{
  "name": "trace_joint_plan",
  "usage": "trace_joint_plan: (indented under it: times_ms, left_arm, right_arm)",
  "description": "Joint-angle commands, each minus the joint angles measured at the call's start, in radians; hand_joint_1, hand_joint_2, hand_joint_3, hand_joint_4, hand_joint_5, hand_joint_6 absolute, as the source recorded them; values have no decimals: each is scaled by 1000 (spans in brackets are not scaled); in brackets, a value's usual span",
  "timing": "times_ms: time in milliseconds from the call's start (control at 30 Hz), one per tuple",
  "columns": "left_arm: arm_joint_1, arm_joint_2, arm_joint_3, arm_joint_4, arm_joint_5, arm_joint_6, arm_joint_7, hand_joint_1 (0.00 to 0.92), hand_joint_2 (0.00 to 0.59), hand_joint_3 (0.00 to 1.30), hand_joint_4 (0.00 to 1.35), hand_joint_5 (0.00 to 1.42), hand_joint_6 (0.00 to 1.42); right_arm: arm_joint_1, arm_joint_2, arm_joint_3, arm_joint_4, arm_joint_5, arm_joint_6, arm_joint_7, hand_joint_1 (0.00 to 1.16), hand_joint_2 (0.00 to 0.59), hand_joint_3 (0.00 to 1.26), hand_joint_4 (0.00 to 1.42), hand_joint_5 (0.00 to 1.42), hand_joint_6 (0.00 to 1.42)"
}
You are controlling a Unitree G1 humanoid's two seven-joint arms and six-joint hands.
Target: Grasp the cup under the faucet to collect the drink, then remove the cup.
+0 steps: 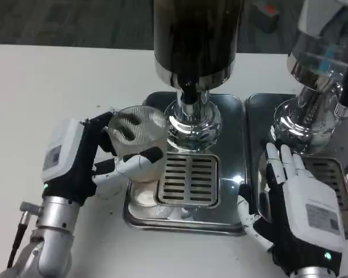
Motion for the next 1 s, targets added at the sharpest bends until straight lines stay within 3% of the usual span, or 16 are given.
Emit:
trace_joint_plan:
  times_ms: [33, 800, 1000]
  left_arm:
    - [-44, -19, -47, 28, 37, -33, 12, 491, 52, 683, 753, 916, 877]
    - [-215, -86, -228, 234, 202, 40, 177, 471, 46, 636, 695, 862, 812]
    - [-231, -96, -250, 268, 188, 28, 135, 369, 38, 592, 654, 820, 739]
  right_arm:
    - [21, 10, -5, -26, -9, 16, -27, 378, 514, 54, 0, 40, 132]
    - [59, 33, 8, -58, -16, 49, -36, 385, 521, 54, 0, 26, 128]
    - [64, 33, 12, -61, -18, 53, -35, 385, 521, 54, 0, 26, 128]
